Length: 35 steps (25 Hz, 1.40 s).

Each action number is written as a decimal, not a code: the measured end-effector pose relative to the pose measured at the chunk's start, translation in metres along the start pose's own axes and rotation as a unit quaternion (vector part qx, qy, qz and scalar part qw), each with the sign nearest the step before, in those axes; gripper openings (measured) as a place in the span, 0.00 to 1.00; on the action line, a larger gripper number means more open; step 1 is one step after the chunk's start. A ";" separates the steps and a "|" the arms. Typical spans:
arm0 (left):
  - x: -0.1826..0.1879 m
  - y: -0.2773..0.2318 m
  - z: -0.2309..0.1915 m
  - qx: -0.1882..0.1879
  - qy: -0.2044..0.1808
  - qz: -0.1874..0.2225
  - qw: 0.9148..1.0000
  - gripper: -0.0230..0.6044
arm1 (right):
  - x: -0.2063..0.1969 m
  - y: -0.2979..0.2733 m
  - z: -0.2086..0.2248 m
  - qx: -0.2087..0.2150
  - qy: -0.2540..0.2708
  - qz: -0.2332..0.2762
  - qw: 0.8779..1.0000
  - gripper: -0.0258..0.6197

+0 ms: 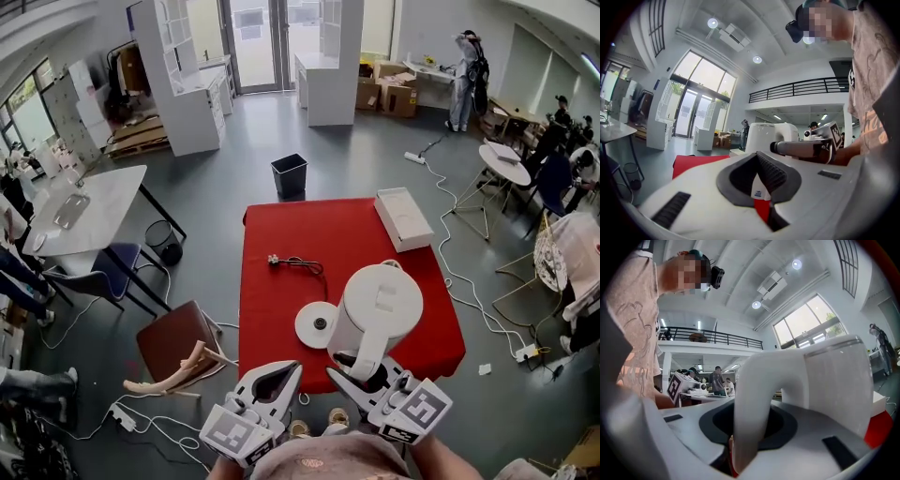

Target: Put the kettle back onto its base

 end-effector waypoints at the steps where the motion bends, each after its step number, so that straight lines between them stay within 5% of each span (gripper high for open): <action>1: -0.002 0.001 -0.002 0.005 -0.003 0.003 1.000 0.04 | 0.000 -0.005 0.003 0.003 0.000 -0.001 1.000 0.19; 22: -0.012 0.018 -0.030 0.093 0.020 -0.024 0.995 0.04 | 0.007 -0.094 0.051 0.075 0.012 -0.023 0.997 0.19; 35: -0.020 0.016 -0.037 0.107 0.018 -0.035 0.994 0.04 | -0.029 -0.108 0.063 0.095 -0.004 -0.044 0.995 0.19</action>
Point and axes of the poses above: the fingertips, and each gripper's own axes: y backward along the fingers, z to its right, x out of its top, the point moved 2 cm from there along y, backward along the fingers, and after that the axes turned 7 degrees about -y, right-handed, at the moved point
